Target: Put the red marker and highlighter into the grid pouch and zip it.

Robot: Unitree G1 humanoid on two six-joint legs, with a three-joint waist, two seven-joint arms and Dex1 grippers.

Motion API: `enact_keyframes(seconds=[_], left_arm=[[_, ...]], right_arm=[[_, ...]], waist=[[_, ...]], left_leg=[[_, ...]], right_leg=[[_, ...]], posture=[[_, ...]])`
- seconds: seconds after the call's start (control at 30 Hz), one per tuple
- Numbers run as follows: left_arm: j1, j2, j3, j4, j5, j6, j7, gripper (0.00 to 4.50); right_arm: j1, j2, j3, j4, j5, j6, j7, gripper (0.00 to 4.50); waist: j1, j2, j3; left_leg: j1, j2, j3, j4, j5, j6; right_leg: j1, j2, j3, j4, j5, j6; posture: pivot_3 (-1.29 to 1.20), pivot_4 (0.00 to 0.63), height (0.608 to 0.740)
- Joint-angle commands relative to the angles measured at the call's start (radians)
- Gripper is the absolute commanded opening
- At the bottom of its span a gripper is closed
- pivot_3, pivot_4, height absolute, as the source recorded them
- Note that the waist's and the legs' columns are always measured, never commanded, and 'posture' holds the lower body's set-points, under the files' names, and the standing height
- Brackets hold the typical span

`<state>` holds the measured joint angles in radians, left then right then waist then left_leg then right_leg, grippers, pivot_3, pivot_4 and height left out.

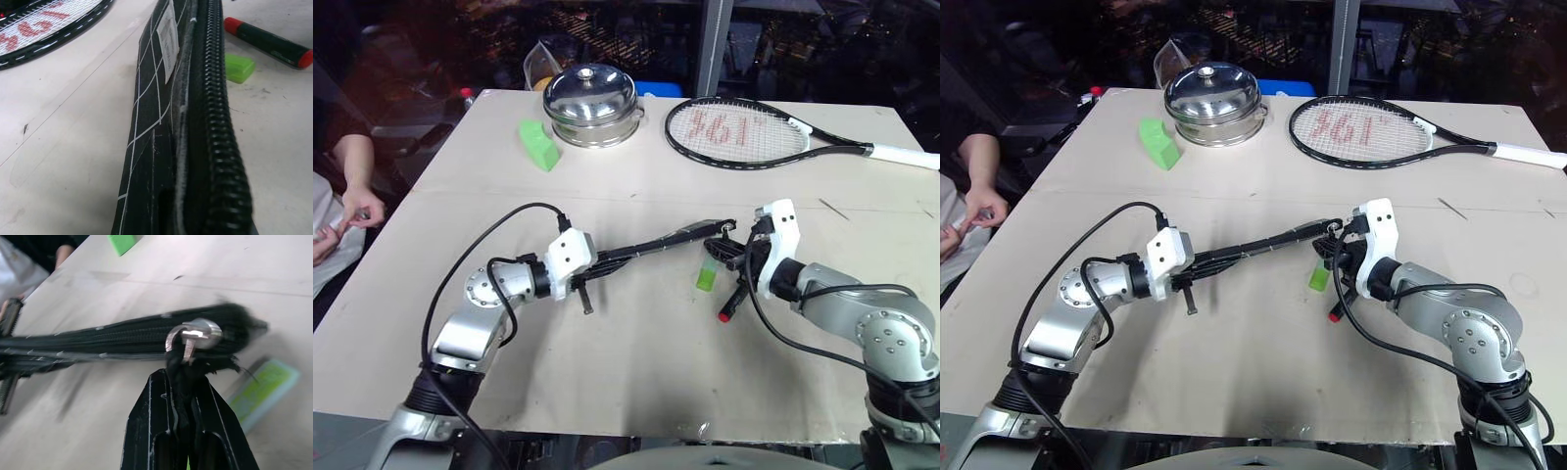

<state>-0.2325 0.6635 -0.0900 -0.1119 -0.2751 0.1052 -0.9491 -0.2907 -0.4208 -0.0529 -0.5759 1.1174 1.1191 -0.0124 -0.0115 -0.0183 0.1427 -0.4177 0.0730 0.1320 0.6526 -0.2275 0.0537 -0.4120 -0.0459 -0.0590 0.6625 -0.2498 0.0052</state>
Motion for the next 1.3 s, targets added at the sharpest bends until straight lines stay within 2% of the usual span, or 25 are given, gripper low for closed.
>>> enact_keyframes(seconds=[0.03,0.23,0.5,0.7,0.87,1.13,1.3], left_arm=[[-0.027,-0.010,0.000,-0.059,0.008,0.028,0.020,0.00],[-0.043,-0.020,-0.018,-0.076,0.039,0.027,0.019,0.00],[-0.041,-0.026,-0.049,-0.093,0.120,-0.144,0.008,0.00],[0.003,-0.003,-0.023,-0.092,0.109,-0.206,-0.021,0.00],[0.042,0.010,-0.021,-0.097,0.113,-0.250,-0.037,0.00],[0.077,0.052,0.005,-0.095,0.170,-0.288,-0.001,0.00],[0.097,0.031,-0.027,-0.105,0.149,-0.255,0.008,0.00]], right_arm=[[-0.025,-0.020,-0.001,-0.070,0.110,0.018,0.053,0.07],[-0.038,-0.035,0.019,-0.062,0.181,0.021,0.054,0.07],[-0.066,-0.028,0.022,0.011,0.235,0.016,0.042,0.07],[-0.064,-0.098,-0.031,0.111,0.257,0.023,0.108,0.07],[-0.086,-0.138,-0.020,0.165,0.223,0.024,0.174,0.07],[-0.153,-0.109,0.058,0.234,0.117,0.028,0.263,0.07],[-0.082,-0.143,-0.010,0.179,0.166,0.061,0.239,0.07]], waist=[[0.000,0.000,0.000],[-0.001,0.000,0.000],[0.000,0.000,0.000],[0.000,0.000,0.000],[-0.001,0.000,0.000],[-0.001,0.001,0.000],[0.001,0.001,0.001]], left_leg=[[0.000,0.000,0.000,0.000,0.000,0.000],[0.000,0.000,0.000,0.000,0.000,0.000],[0.000,0.000,0.000,0.000,0.000,0.000],[0.000,0.000,0.000,0.000,0.000,0.000],[0.000,0.000,0.000,-0.001,0.000,0.000],[0.000,0.000,0.000,-0.002,0.000,0.000],[-0.001,0.000,0.000,-0.002,0.000,0.000]], right_leg=[[0.000,0.000,0.000,0.000,0.000,0.000],[0.000,0.000,0.000,0.000,0.000,0.000],[0.000,0.000,0.000,0.000,0.000,0.000],[0.000,0.000,0.000,-0.001,0.000,0.000],[-0.001,0.000,0.000,-0.001,0.000,0.000],[-0.001,0.000,0.000,-0.001,0.000,0.000],[-0.001,-0.001,0.000,-0.002,0.000,0.000]], posture=[[0.00,0.150,0.740],[0.00,0.150,0.740],[0.00,0.150,0.740],[0.00,0.150,0.740],[0.00,0.150,0.740],[0.00,0.150,0.740],[0.00,0.150,0.740]])
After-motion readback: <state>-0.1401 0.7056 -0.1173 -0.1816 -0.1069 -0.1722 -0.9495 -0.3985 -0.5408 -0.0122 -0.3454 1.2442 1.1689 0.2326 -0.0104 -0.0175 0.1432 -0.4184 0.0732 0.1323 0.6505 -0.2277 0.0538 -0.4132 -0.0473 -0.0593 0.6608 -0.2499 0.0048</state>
